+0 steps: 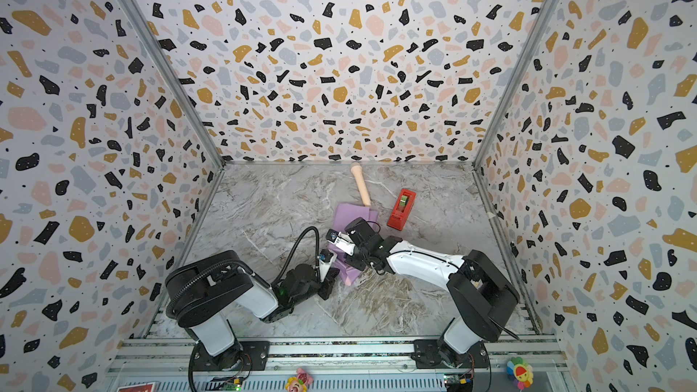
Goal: Wrap the gift box in paper
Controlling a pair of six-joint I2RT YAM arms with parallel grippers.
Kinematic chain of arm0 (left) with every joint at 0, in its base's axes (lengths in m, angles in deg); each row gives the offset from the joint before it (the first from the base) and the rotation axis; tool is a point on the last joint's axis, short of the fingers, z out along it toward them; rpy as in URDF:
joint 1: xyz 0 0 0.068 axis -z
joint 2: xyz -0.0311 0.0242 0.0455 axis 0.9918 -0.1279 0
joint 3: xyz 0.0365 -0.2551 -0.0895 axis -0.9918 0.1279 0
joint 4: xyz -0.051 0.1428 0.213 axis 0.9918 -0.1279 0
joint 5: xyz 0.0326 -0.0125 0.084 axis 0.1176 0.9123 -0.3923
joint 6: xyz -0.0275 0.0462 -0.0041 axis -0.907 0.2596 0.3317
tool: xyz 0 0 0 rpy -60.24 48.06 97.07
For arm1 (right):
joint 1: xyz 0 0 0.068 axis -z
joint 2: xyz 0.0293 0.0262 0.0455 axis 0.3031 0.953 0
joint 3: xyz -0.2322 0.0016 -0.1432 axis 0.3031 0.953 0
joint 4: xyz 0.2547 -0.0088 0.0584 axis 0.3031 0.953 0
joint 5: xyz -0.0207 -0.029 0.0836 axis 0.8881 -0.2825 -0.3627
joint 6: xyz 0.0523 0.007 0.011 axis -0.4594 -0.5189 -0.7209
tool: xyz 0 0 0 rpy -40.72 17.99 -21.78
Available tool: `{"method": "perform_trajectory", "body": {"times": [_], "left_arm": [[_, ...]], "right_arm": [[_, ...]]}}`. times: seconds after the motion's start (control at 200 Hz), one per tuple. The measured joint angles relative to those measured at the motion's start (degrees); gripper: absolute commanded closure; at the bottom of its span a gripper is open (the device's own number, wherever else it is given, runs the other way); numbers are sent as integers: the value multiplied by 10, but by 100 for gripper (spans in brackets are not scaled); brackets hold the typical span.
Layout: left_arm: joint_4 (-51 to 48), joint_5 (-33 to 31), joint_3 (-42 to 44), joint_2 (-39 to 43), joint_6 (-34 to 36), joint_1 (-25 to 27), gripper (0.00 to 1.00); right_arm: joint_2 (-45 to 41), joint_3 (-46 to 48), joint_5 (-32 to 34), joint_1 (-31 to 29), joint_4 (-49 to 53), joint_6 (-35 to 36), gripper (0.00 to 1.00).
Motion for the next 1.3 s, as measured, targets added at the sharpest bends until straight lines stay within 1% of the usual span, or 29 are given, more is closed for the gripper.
{"method": "perform_trajectory", "body": {"times": [0.385, 0.651, 0.976, 1.171, 1.301], "left_arm": [[15, -7, 10, 12, -3, -4, 96], [8, -5, -1, -8, 7, -4, 96], [29, 1, -4, -24, 19, 7, 95], [41, 1, -2, -30, 30, 21, 100], [49, 1, 5, -30, 30, 25, 100]], "right_arm": [[1, -1, -1, 0, 2, 0, 66], [2, -2, 0, 0, 4, -2, 67], [2, -2, -1, 0, 4, -2, 67], [2, -3, -1, 0, 4, -3, 67], [2, -4, -1, 0, 5, -4, 67]]}}
